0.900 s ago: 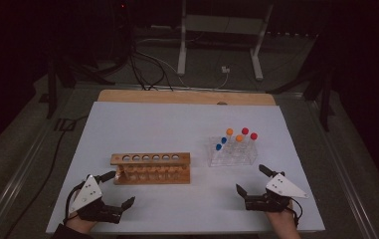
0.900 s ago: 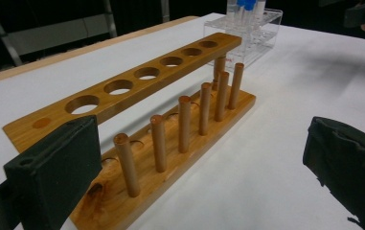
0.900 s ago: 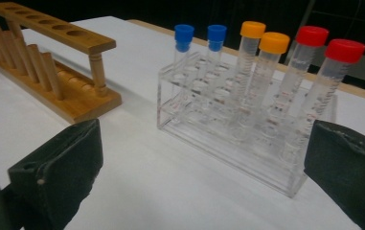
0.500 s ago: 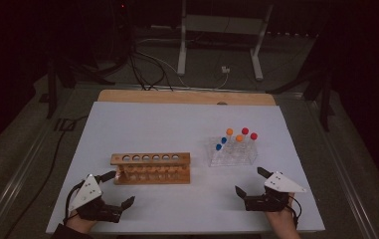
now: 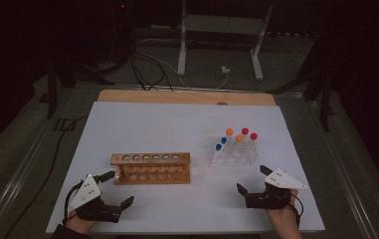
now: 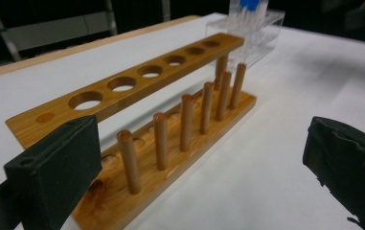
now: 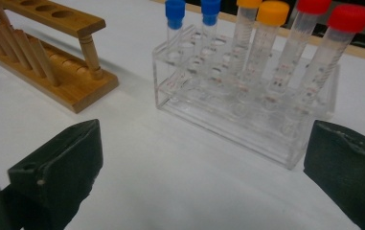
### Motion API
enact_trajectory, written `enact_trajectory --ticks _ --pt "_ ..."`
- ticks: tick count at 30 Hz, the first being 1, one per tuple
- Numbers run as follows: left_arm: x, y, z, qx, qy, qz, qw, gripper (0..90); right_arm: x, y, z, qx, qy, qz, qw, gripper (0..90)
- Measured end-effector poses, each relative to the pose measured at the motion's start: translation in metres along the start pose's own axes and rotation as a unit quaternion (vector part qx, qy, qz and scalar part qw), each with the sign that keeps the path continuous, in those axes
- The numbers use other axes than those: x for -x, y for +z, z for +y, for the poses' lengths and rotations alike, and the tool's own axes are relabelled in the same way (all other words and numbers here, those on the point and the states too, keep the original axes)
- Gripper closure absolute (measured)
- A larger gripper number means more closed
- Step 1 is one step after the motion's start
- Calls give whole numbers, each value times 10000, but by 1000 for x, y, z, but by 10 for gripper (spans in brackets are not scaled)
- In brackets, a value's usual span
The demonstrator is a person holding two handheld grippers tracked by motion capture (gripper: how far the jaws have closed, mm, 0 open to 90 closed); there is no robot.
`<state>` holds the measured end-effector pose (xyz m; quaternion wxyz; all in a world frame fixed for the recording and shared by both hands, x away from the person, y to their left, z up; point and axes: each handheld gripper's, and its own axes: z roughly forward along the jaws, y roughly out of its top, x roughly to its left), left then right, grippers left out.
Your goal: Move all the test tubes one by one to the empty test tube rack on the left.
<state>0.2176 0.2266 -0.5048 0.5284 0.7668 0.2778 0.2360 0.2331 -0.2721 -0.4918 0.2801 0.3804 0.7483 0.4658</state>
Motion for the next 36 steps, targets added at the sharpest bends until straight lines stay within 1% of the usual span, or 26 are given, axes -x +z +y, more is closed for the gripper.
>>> enact_trajectory --ticks 2,4,6,11,13,17,22,27,31,34,36 --pt "0 0 0 -15 -31 -19 10000 5 -1 -2 4 -1 -17 -52 10000 0" --pt "0 -1 0 16 -16 -13 10000 5 -1 -4 8 28 3 -43 10000 0" --pt "0 -2 0 60 -59 -23 10000 5 -2 -6 14 66 -1 -64 10000 0" --pt "-1 -2 0 84 -88 -51 9999 5 -1 -12 29 256 57 -75 9996 0" --pt "0 -2 0 103 -75 -92 9999 5 -1 -14 34 343 42 -82 9994 0" --pt "-1 -2 0 88 -100 -93 9999 5 -1 -16 45 500 21 -69 9987 0" --pt "-1 -3 0 110 -106 -99 9998 5 -6 -12 57 583 -50 -31 9983 0" --pt "0 -3 0 115 -106 -110 9998 5 -10 -3 67 650 -82 52 9978 0" --pt "0 -3 0 119 -104 -112 9998 5 -13 4 73 726 -54 83 9973 0" --pt "-1 -4 0 137 -120 -107 9998 5 -15 10 78 709 -21 70 9975 0" --pt "-1 -4 0 146 -127 -110 9998 5 -17 15 81 746 17 85 9972 0"
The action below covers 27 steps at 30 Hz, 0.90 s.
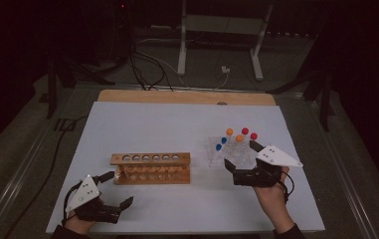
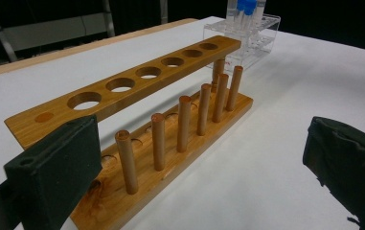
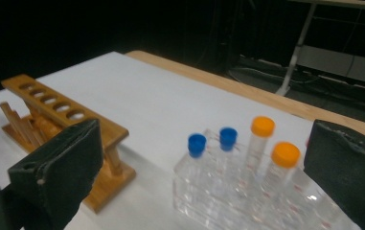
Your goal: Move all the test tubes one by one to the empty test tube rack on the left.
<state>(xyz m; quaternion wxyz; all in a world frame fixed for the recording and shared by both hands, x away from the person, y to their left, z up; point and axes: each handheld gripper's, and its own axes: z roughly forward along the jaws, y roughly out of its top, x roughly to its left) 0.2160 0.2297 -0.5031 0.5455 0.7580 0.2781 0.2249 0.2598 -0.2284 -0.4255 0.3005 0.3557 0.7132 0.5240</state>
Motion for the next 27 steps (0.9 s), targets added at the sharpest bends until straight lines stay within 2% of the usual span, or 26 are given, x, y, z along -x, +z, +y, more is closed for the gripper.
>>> enact_trajectory --ticks 7,9,17,22,27 --pt "0 -1 0 11 -8 -9 10000 5 -9 19 1 -77 -140 -77 9998 3" --pt "0 -1 0 9 -16 -12 10000 5 -11 26 0 -122 -56 -84 9999 53" --pt "0 -1 0 3 -14 -15 10000 5 -14 44 -7 -317 -28 -191 9993 157" --pt "0 -1 0 14 -17 -10 10000 5 -15 51 -14 -603 -44 -249 9979 235" --pt "1 -1 0 4 22 -25 10000 5 -11 55 -20 -919 20 -282 9954 368"
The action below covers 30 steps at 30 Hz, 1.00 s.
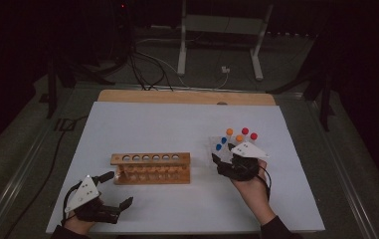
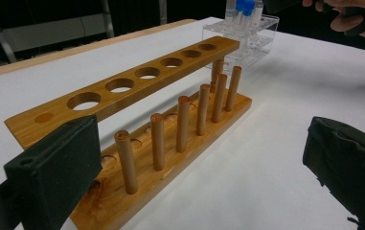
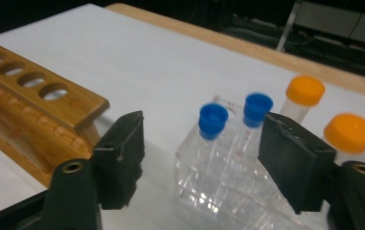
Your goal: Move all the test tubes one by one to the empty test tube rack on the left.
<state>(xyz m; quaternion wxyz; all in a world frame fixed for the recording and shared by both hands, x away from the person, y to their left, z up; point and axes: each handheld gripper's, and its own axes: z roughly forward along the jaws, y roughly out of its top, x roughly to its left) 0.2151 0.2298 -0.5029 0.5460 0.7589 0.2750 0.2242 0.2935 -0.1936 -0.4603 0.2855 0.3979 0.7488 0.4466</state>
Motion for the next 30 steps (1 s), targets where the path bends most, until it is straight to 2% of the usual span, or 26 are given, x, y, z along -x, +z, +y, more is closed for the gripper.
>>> enact_trajectory --ticks 6,11,17,21,25,30 --pt "-1 0 0 6 -25 14 10000 5 3 5 -2 -272 45 -22 9996 461" --pt "0 0 0 3 -26 2 10000 5 4 9 -2 -474 -81 -52 9988 542" --pt "-1 -1 0 0 -24 13 10000 5 7 16 0 -694 -85 -4 9976 635" --pt "-1 -1 0 1 -26 11 10000 5 7 20 2 -773 -72 -4 9970 658" --pt "-1 -1 0 -3 -22 12 10000 5 8 22 5 -793 -167 -37 9967 686" --pt "-1 -1 0 -5 -26 11 10000 5 9 28 5 -894 -120 63 9959 723"
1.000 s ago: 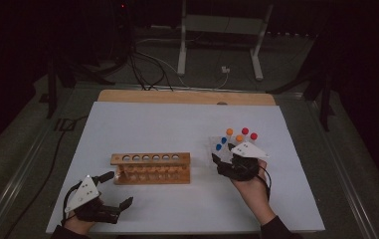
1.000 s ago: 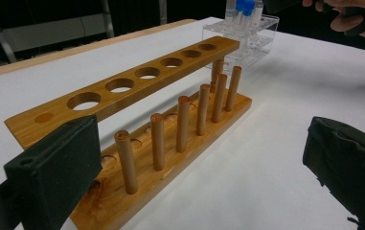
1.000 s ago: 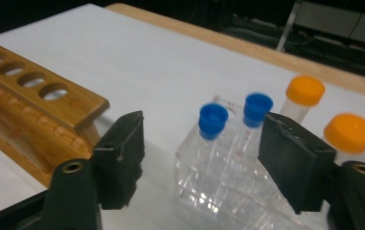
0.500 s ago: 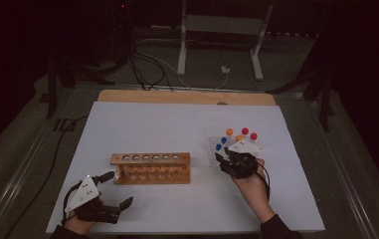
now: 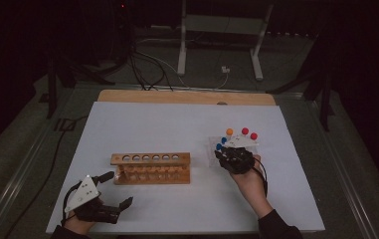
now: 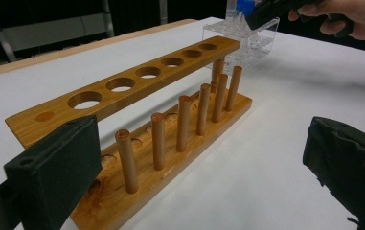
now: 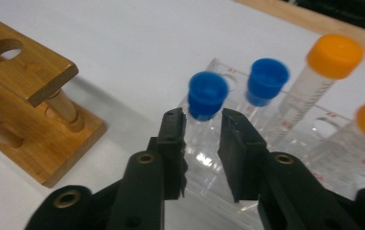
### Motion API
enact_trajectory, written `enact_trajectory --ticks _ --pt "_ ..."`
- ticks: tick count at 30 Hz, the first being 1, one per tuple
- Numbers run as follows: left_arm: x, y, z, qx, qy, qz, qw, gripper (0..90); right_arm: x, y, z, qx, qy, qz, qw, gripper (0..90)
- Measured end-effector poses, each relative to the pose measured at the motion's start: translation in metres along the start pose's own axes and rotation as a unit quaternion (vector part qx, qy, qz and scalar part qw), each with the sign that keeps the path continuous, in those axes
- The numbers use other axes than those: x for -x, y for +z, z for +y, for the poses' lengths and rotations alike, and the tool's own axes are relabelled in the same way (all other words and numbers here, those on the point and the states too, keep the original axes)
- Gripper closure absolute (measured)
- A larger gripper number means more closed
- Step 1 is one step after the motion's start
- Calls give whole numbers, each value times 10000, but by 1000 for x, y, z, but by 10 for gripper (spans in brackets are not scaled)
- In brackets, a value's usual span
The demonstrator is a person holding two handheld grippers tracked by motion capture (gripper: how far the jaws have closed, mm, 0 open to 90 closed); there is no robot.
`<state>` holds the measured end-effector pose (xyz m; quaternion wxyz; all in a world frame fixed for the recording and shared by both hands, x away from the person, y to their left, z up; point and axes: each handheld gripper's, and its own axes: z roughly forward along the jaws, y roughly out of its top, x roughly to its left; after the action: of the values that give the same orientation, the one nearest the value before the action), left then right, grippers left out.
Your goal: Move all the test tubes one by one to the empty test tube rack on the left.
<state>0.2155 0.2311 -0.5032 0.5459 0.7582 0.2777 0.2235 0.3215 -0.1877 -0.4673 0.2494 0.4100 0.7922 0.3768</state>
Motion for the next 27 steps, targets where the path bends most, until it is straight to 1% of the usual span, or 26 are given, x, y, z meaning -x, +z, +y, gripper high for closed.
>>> enact_trajectory --ticks 1,7,12,15,19,22,27 --pt "0 0 0 1 4 5 10000 5 0 1 0 -23 -31 -5 10000 730" --pt "0 -1 0 22 2 32 10000 5 -1 6 1 -131 -35 -18 9999 752" --pt "0 0 0 1 11 13 10000 5 -3 8 3 -135 -59 4 9999 764" --pt "0 0 0 0 11 9 10000 5 -5 9 4 -145 -98 -26 9998 769" --pt "0 0 0 3 3 9 10000 5 -4 9 3 -114 -68 -9 9999 771" --pt "0 0 0 -6 10 8 10000 5 -5 8 3 -97 -110 -34 9999 771" --pt "0 0 0 -6 10 9 10000 5 -4 3 6 16 -93 -34 9999 772"
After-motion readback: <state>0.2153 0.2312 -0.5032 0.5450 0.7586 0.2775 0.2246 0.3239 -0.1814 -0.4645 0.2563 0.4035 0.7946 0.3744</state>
